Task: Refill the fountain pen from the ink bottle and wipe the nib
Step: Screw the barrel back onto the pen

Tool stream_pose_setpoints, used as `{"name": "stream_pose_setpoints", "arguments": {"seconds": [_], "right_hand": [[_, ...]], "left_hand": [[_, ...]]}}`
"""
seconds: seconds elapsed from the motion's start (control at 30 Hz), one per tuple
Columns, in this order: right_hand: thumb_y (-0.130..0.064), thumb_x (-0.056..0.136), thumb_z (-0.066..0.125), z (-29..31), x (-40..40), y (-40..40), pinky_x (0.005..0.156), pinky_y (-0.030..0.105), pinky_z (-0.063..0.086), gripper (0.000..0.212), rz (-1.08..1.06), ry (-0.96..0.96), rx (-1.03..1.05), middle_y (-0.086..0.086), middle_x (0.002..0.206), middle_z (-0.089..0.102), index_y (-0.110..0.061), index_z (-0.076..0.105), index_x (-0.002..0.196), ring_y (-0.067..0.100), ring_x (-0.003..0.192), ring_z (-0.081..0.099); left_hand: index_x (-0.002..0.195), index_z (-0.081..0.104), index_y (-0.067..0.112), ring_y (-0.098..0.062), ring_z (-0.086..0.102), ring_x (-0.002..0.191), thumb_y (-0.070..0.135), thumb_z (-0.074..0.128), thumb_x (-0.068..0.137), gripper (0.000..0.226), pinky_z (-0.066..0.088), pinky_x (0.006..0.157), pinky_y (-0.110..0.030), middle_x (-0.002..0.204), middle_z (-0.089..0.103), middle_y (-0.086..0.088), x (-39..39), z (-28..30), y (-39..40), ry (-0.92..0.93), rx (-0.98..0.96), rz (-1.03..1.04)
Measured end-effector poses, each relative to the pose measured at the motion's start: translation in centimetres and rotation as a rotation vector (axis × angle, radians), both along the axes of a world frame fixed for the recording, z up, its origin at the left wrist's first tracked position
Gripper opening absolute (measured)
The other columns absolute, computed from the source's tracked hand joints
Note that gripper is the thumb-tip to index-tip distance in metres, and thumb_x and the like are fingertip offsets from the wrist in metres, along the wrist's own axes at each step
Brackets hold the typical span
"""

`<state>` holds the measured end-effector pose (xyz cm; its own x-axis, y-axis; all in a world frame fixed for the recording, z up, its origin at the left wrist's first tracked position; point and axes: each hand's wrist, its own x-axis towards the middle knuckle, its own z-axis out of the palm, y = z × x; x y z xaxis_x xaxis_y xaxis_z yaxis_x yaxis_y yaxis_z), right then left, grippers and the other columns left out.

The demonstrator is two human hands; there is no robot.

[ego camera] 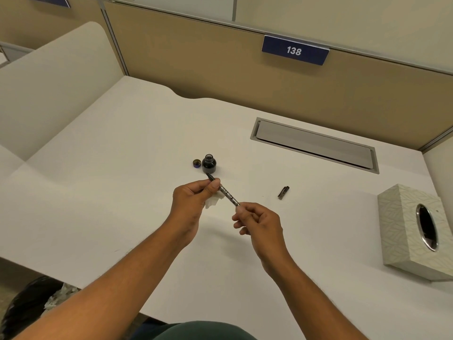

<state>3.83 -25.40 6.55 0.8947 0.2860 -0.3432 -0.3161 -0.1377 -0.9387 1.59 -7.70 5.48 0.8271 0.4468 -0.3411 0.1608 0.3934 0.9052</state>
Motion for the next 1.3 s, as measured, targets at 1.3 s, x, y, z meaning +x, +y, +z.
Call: {"name": "stream_pose_setpoints", "arguments": {"seconds": [1.3], "right_hand": [[-0.023, 0.105, 0.06, -0.86, 0.18, -0.28, 0.065, 0.025, 0.053, 0.02, 0.08, -0.105, -0.071, -0.001, 0.07, 0.072, -0.013, 0.074, 0.094, 0.01, 0.063, 0.063]], "left_hand": [[0.093, 0.087, 0.017, -0.022, 0.064, 0.098, 0.026, 0.079, 0.09, 0.012, 0.044, 0.095, -0.04, 0.098, 0.082, -0.009, -0.24, 0.27, -0.45, -0.009, 0.014, -0.063]]}}
